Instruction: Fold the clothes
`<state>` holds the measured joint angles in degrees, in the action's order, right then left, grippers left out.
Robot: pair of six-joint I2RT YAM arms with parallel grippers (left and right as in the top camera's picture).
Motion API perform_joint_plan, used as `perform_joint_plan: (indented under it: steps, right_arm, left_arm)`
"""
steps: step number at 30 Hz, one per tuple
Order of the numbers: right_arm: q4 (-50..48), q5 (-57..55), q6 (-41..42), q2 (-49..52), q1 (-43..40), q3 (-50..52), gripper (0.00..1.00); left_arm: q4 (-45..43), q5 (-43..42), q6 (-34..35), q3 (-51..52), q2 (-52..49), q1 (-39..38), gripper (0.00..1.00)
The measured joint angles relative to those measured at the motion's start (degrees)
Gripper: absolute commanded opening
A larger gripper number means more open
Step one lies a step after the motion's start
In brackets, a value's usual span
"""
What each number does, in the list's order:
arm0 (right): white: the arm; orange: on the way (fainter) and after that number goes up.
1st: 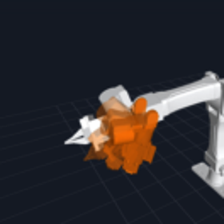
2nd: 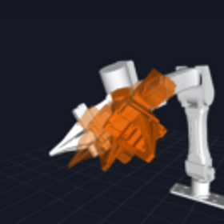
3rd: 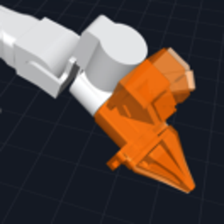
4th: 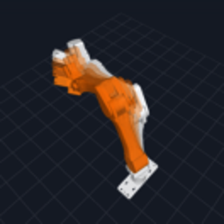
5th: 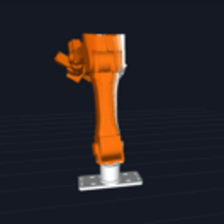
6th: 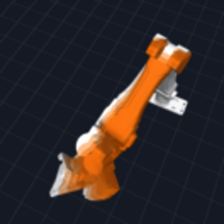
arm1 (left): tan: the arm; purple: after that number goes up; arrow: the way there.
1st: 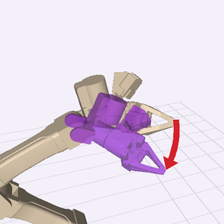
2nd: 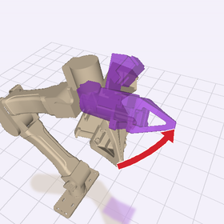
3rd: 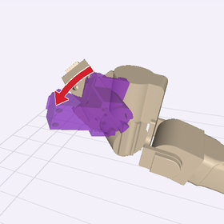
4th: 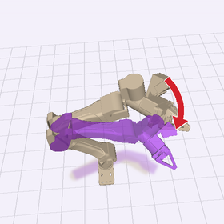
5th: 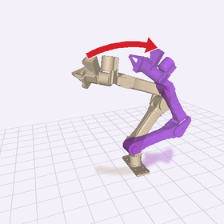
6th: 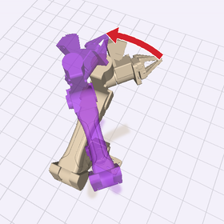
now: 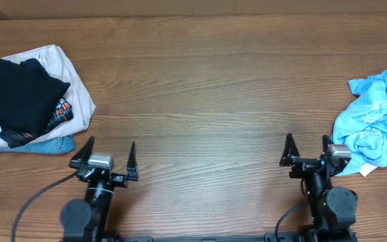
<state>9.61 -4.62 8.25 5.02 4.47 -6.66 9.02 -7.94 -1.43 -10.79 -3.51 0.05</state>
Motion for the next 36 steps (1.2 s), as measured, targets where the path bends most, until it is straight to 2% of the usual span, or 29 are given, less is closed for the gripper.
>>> perform_joint_plan:
  steps: [4, 7, 13, 15, 17, 23, 27, 31, 36]
  right_arm:
    - [3.43, -2.01, 0.48, 6.47, 0.02, -8.11, 1.00]
    - [7.74, -3.21, 0.63, 14.53, 0.00, -16.24, 1.00]
    - [15.32, -3.74, 0.66, 33.11, -0.04, -30.95, 1.00]
    - [17.40, -3.76, -0.26, 38.16, -0.57, -33.70, 1.00]
    - [18.29, -3.72, -1.77, 48.06, -1.90, -38.12, 1.00]
    - [19.26, -7.76, 0.22, 60.26, -4.20, -40.57, 1.00]
    - [23.47, -12.20, 6.51, 67.38, -11.32, -40.70, 0.99]
    - [25.97, -12.90, 10.69, 77.26, -16.83, -40.83, 0.88]
    - [27.32, -12.94, 12.52, 85.92, -18.93, -40.87, 0.87]
  left_arm:
    - [2.43, 0.17, 0.00, -8.31, -7.32, 0.00, 1.00]
    - [7.61, 1.07, 0.00, -16.04, -16.31, 0.00, 1.00]
    - [22.93, 1.36, 0.00, -32.83, -34.84, 0.00, 1.00]
    - [28.04, 1.33, 0.00, -36.52, -38.25, 0.00, 1.00]
    - [32.30, 1.31, 0.00, -42.51, -43.98, 0.00, 1.00]
    - [35.23, 1.09, 0.02, -44.76, -47.54, 0.00, 1.00]
    - [35.32, 1.09, 0.02, -44.78, -47.63, 0.00, 1.00]
    - [35.10, 1.09, 0.02, -44.78, -47.63, 0.00, 1.00]
    - [35.12, 1.09, 0.33, -44.78, -47.63, 0.00, 1.00]
